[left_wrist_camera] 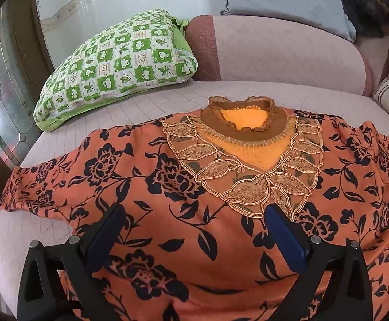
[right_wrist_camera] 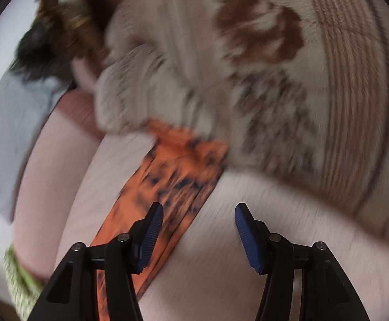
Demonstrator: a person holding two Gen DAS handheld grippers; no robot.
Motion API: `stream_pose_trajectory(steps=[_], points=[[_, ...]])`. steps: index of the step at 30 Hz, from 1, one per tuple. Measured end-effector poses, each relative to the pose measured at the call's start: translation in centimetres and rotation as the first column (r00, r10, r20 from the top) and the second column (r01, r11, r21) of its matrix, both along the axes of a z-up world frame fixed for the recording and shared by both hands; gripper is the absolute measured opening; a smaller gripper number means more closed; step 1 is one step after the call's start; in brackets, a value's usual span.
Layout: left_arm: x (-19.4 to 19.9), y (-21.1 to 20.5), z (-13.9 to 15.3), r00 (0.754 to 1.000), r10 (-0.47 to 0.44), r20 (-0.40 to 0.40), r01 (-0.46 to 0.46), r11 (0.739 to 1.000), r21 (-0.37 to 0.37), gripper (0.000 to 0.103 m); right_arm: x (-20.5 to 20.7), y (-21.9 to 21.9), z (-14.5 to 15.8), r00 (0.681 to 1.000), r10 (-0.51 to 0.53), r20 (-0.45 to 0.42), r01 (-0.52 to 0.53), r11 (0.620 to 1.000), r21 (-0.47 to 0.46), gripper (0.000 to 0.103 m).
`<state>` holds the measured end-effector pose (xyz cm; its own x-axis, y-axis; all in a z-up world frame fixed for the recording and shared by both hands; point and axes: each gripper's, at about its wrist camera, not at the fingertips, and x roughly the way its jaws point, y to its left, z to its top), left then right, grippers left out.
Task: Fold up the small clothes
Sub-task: 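Grasp the sleeve cuff nearest the right gripper and lift it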
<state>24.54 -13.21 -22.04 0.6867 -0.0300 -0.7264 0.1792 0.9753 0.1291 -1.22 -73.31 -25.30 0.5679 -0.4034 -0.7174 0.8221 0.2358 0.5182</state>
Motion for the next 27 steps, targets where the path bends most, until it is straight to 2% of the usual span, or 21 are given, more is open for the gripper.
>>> stream_pose_trajectory(steps=[2,5,6,7,9,10,11,14,17,20,22,25,27], points=[[0.2,-0.3,-0.3,1.0,-0.001,-0.007,0.001,1.0,0.003,0.103,0.4,-1.4,-0.3,1.0,-0.003,0.028,0.003,1.0,-0.005,0.059],[0.5,-0.9,-0.6,1.0,-0.011,-0.011,0.011,1.0,0.0,0.103,2.2,-3.3,-0.4,1.0,-0.001,-0.008,0.001,0.999,-0.035,0.055],[0.5,-1.1,-0.7,1.0,-0.013,-0.008,0.014,1.0,0.004,0.103,2.5,-3.7,-0.5,1.0,-0.006,-0.019,0.006,0.999,-0.043,0.047],[0.5,-1.3,-0.8,1.0,-0.017,-0.006,0.017,1.0,0.014,0.103,2.9,-4.1,-0.8,0.999,-0.012,-0.031,0.011,0.999,-0.049,0.033],[0.6,-1.5,-0.9,1.0,-0.02,-0.01,0.021,1.0,0.019,0.103,3.3,-4.5,-1.1,0.998,-0.019,-0.062,0.015,0.997,-0.075,0.023],[0.6,-1.6,-0.9,1.0,-0.022,-0.015,0.022,1.0,0.016,0.103,3.3,-4.4,-1.1,0.998,-0.017,-0.055,0.012,0.996,-0.083,0.014],[0.6,-1.6,-0.8,1.0,-0.02,-0.014,0.02,1.0,0.016,0.103,3.3,-4.3,-1.1,0.999,-0.01,-0.044,0.006,0.996,-0.085,0.011],[0.3,-1.1,-0.2,1.0,-0.007,0.001,0.007,1.0,0.009,0.103,2.9,-3.1,0.2,1.0,0.012,0.0,-0.012,0.994,-0.105,0.008],[0.3,0.0,0.8,1.0,0.02,0.019,-0.02,1.0,-0.017,0.103,3.0,-0.7,3.4,0.992,0.083,0.099,-0.068,0.987,-0.142,0.008],[0.3,1.6,1.9,0.998,0.057,0.03,-0.056,0.997,-0.056,0.103,4.5,2.6,7.3,0.955,0.2,0.217,-0.169,0.974,-0.151,0.008],[0.2,2.9,2.7,0.996,0.082,0.046,-0.078,0.994,-0.077,0.103,6.1,5.8,9.9,0.918,0.285,0.276,-0.247,0.955,-0.163,0.008],[0.2,5.0,3.7,0.99,0.124,0.064,-0.118,0.989,-0.093,0.103,9.4,12.1,13.1,0.837,0.418,0.352,-0.378,0.908,-0.179,0.008],[0.3,6.9,4.0,0.987,0.154,0.056,-0.147,0.983,-0.111,0.103,11.8,16.2,14.3,0.785,0.488,0.381,-0.456,0.872,-0.176,0.008]])
